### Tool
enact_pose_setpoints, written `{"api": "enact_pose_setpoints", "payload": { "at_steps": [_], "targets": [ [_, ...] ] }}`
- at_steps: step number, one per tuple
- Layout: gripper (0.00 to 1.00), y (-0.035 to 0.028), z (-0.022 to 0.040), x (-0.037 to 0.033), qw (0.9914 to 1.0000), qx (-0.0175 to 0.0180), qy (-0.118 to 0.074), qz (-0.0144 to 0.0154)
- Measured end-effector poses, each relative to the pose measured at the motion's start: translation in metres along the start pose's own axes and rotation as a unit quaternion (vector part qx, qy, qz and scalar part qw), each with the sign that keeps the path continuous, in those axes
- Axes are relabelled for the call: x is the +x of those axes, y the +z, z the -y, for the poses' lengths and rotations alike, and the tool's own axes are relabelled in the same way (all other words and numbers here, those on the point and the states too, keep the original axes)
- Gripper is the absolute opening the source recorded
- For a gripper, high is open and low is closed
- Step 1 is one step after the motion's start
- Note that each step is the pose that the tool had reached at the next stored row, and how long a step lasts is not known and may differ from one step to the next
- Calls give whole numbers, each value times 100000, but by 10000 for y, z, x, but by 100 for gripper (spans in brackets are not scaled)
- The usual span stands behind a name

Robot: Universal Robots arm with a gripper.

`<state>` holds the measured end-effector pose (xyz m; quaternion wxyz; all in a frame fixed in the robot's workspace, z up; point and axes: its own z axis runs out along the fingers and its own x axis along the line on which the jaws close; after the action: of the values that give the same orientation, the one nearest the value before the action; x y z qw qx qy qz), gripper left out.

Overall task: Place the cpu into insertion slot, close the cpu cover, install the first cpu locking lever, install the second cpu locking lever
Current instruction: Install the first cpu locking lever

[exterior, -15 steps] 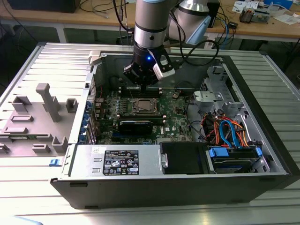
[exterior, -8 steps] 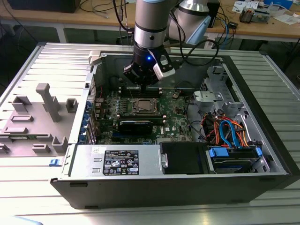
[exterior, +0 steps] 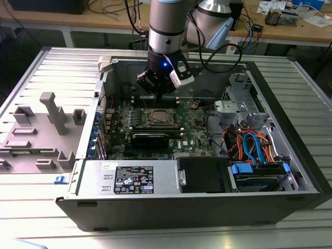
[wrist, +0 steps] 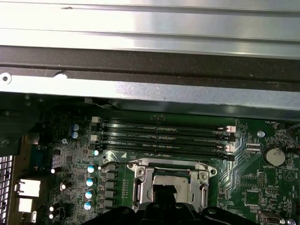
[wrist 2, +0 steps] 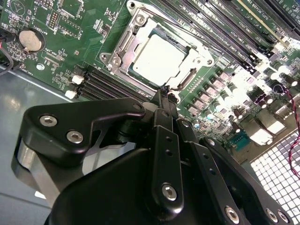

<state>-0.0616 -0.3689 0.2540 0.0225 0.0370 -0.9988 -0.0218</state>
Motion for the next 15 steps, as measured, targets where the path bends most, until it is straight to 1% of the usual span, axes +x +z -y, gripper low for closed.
{"api": "enact_pose_setpoints", "payload": {
  "at_steps": [15],
  "targets": [
    [11,0,0,0,99993,67,-1216,-56]
  ]
}}
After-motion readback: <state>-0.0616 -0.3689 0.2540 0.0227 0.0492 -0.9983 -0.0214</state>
